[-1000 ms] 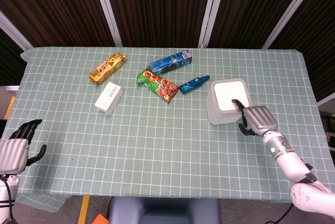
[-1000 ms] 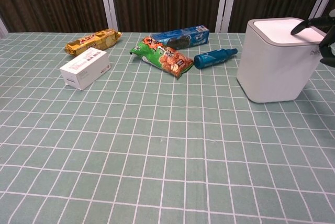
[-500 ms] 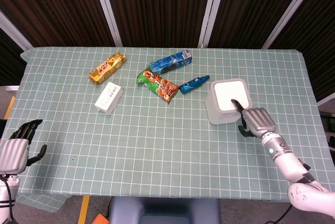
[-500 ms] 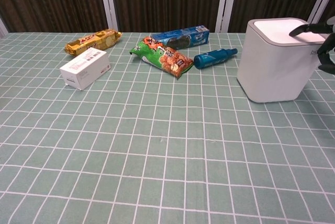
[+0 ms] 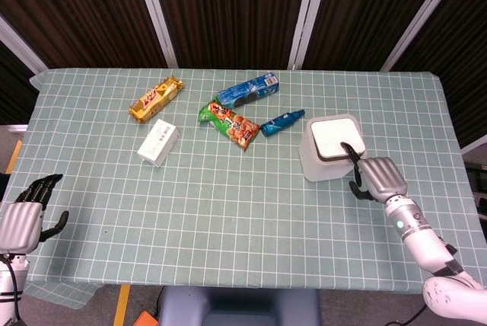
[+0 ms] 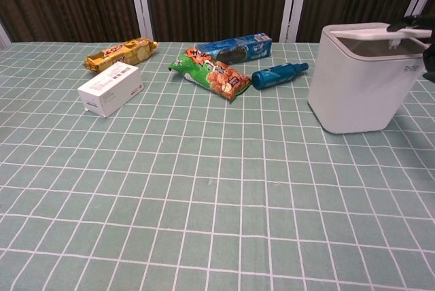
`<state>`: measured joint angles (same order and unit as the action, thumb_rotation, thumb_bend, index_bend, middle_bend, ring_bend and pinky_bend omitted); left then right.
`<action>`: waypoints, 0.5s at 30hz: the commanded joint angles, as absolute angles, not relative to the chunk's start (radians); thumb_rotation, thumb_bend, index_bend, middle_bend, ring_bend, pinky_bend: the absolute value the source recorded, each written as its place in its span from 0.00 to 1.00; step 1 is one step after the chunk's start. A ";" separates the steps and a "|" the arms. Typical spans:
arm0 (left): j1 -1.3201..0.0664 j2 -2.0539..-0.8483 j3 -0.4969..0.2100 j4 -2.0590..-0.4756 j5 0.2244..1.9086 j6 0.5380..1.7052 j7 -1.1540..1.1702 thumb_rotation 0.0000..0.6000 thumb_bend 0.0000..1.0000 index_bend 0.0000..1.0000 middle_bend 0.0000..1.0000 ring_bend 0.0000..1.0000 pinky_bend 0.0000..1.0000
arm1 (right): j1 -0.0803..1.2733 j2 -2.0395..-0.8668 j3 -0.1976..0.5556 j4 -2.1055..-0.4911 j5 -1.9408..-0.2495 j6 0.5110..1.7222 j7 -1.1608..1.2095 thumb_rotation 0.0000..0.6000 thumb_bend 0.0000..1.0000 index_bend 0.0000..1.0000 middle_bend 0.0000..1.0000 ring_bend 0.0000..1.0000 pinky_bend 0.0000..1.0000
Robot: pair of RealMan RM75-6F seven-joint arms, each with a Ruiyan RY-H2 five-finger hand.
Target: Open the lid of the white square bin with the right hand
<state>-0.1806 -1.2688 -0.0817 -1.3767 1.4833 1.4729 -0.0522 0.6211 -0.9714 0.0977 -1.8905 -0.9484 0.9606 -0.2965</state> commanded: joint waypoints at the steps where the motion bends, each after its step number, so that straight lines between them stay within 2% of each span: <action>1: -0.180 -1.270 -0.082 -1.375 1.485 1.476 -0.050 1.00 0.38 0.12 0.13 0.16 0.32 | 0.569 -0.945 0.108 -1.917 -1.023 1.035 -0.241 1.00 0.55 0.00 0.73 0.88 0.83; 6: -0.181 -1.272 -0.081 -1.375 1.488 1.474 -0.047 1.00 0.38 0.12 0.13 0.16 0.32 | 0.500 -0.926 0.128 -1.926 -1.108 1.147 -0.148 1.00 0.55 0.00 0.73 0.88 0.83; 8: -0.182 -1.272 -0.080 -1.375 1.488 1.472 -0.046 1.00 0.38 0.12 0.13 0.16 0.32 | 0.470 -0.931 0.139 -1.924 -1.135 1.204 -0.110 1.00 0.55 0.00 0.73 0.85 0.81; 10: -0.182 -1.272 -0.080 -1.377 1.487 1.470 -0.045 1.00 0.38 0.12 0.13 0.16 0.32 | 0.430 -0.943 0.148 -1.921 -1.164 1.276 -0.069 1.00 0.54 0.00 0.68 0.78 0.76; 12: -0.182 -1.271 -0.080 -1.378 1.488 1.471 -0.043 1.00 0.38 0.12 0.13 0.16 0.32 | 0.389 -0.949 0.142 -1.923 -1.191 1.328 -0.031 1.00 0.49 0.00 0.48 0.57 0.66; 14: -0.181 -1.271 -0.080 -1.379 1.488 1.473 -0.042 1.00 0.38 0.12 0.13 0.16 0.32 | 0.353 -0.951 0.131 -1.917 -1.218 1.373 -0.019 1.00 0.40 0.00 0.22 0.25 0.54; 15: -0.180 -1.270 -0.081 -1.380 1.488 1.475 -0.042 1.00 0.38 0.12 0.13 0.16 0.32 | 0.326 -0.959 0.123 -1.910 -1.241 1.412 -0.011 1.00 0.37 0.00 0.15 0.16 0.49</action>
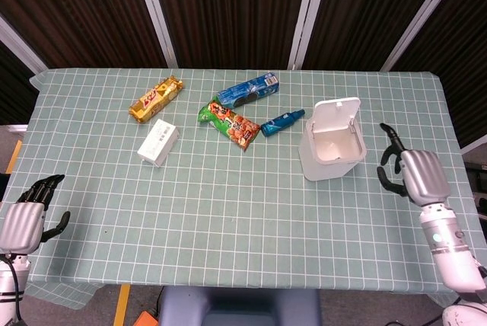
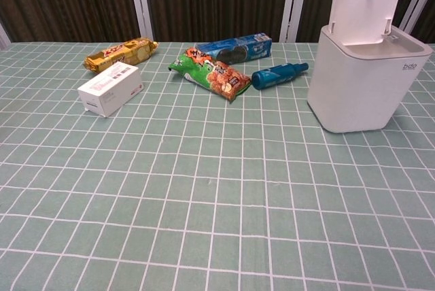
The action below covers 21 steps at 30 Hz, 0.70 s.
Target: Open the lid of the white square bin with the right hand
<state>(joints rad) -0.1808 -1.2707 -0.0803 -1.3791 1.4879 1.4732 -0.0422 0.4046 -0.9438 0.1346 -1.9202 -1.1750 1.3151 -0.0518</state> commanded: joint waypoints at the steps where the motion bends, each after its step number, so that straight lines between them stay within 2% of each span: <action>1: -0.179 -1.269 -0.081 -1.381 1.488 1.476 -0.042 1.00 0.38 0.12 0.13 0.16 0.32 | 0.305 -0.969 0.117 -1.902 -1.259 1.444 -0.003 1.00 0.34 0.00 0.11 0.11 0.41; 2: -0.179 -1.269 -0.081 -1.382 1.488 1.477 -0.042 1.00 0.38 0.12 0.13 0.16 0.32 | 0.284 -0.981 0.111 -1.893 -1.279 1.475 0.004 1.00 0.30 0.00 0.07 0.06 0.30; 5: -0.177 -1.267 -0.082 -1.387 1.489 1.482 -0.038 1.00 0.38 0.12 0.13 0.16 0.32 | 0.213 -1.026 0.071 -1.839 -1.365 1.568 0.032 1.00 0.24 0.00 0.02 0.00 0.14; 9: -0.175 -1.265 -0.081 -1.394 1.493 1.487 -0.030 1.00 0.38 0.12 0.14 0.16 0.32 | 0.155 -1.060 0.023 -1.774 -1.448 1.619 0.077 1.00 0.19 0.00 0.00 0.00 0.11; 14: -0.175 -1.265 -0.080 -1.398 1.496 1.489 -0.025 1.00 0.38 0.12 0.14 0.16 0.32 | 0.130 -1.075 0.000 -1.739 -1.474 1.625 0.093 1.00 0.18 0.00 0.00 0.00 0.11; 17: -0.175 -1.266 -0.074 -1.401 1.507 1.491 -0.018 1.00 0.38 0.12 0.14 0.16 0.32 | 0.113 -1.108 -0.027 -1.684 -1.487 1.593 0.129 1.00 0.18 0.00 0.00 0.00 0.11; 21: -0.178 -1.269 -0.070 -1.400 1.515 1.489 -0.010 1.00 0.38 0.12 0.14 0.16 0.32 | 0.132 -1.134 -0.022 -1.624 -1.495 1.535 0.142 1.00 0.19 0.00 0.00 0.00 0.11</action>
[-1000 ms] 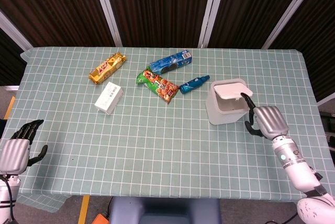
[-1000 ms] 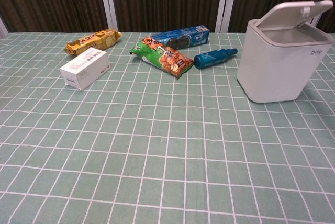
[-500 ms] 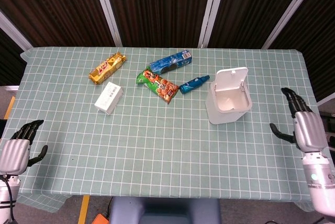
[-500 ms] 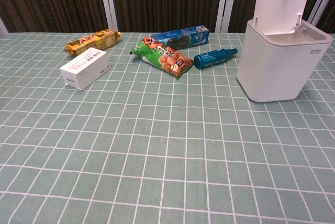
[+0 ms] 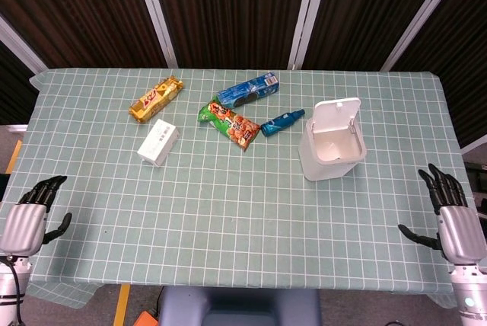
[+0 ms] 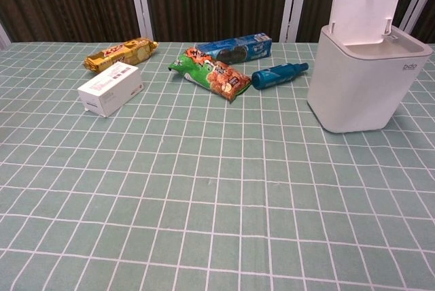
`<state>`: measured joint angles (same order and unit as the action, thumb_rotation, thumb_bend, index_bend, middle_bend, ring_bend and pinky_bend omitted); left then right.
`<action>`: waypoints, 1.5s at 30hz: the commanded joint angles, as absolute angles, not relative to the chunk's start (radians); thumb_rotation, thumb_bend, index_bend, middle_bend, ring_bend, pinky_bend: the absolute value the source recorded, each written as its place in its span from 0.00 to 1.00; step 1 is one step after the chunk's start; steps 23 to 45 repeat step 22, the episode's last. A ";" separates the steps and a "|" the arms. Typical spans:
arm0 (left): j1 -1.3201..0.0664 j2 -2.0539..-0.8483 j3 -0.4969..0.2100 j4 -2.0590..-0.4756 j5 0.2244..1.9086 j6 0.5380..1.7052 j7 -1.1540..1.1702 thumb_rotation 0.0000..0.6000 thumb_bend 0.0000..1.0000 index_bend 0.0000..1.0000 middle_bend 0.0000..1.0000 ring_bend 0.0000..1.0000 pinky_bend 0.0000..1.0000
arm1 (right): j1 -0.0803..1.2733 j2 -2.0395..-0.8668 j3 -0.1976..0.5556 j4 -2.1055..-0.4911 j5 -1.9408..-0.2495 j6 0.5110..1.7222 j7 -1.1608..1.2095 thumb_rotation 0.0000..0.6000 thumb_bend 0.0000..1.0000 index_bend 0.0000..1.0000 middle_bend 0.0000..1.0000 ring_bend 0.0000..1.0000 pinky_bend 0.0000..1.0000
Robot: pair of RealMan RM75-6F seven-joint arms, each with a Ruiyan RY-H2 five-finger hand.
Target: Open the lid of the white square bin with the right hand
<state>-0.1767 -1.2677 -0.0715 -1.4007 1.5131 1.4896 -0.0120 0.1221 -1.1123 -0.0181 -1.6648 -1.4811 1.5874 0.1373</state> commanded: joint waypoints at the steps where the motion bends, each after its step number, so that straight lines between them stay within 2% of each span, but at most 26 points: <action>1: -0.178 -1.270 -0.071 -1.399 1.514 1.488 -0.007 1.00 0.38 0.12 0.14 0.16 0.32 | 0.135 -1.135 -0.020 -1.621 -1.490 1.522 0.136 1.00 0.19 0.00 0.00 0.00 0.11; 4: -0.179 -1.273 -0.071 -1.396 1.512 1.486 -0.005 1.00 0.38 0.12 0.14 0.16 0.32 | 0.143 -1.141 -0.015 -1.616 -1.495 1.501 0.115 1.00 0.19 0.00 0.00 0.00 0.11; 12: -0.178 -1.276 -0.075 -1.391 1.505 1.485 -0.011 1.00 0.38 0.12 0.14 0.16 0.32 | 0.114 -1.162 0.006 -1.597 -1.520 1.552 0.137 1.00 0.19 0.00 0.00 0.00 0.11; 45: -0.179 -1.277 -0.074 -1.393 1.507 1.484 -0.006 1.00 0.38 0.12 0.14 0.16 0.32 | 0.107 -1.157 0.013 -1.600 -1.528 1.533 0.133 1.00 0.19 0.00 0.00 0.00 0.11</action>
